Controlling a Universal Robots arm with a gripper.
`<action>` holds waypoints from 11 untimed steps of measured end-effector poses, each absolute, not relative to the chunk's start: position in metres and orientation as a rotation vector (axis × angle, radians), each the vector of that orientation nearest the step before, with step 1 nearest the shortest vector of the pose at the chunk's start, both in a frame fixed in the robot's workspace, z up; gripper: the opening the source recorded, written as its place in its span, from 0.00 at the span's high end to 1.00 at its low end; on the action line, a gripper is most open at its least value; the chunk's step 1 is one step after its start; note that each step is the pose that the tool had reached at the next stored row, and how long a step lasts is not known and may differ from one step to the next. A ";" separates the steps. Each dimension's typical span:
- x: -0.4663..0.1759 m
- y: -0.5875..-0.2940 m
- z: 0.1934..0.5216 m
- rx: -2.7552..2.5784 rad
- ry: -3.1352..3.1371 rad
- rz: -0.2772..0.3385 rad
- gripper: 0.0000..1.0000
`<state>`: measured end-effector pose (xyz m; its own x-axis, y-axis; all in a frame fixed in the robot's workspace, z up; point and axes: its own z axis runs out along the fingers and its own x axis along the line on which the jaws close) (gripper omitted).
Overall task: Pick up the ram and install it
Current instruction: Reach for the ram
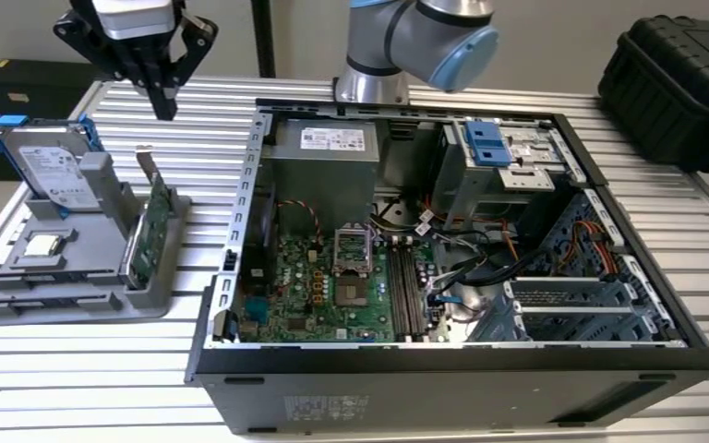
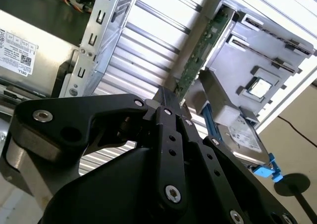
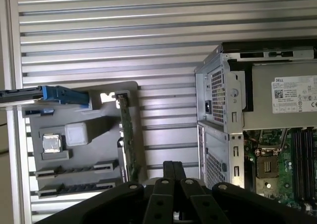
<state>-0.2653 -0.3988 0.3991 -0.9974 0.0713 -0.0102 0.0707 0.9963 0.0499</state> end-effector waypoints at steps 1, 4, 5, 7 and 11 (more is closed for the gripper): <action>-0.267 -0.399 0.399 0.111 3.127 0.078 1.00; -0.270 -0.399 0.399 0.111 3.127 0.078 1.00; -0.271 -0.399 0.399 0.111 3.127 0.078 1.00; -0.273 -0.399 0.399 0.111 3.127 0.078 1.00; -0.277 -0.399 0.399 0.111 3.128 0.078 1.00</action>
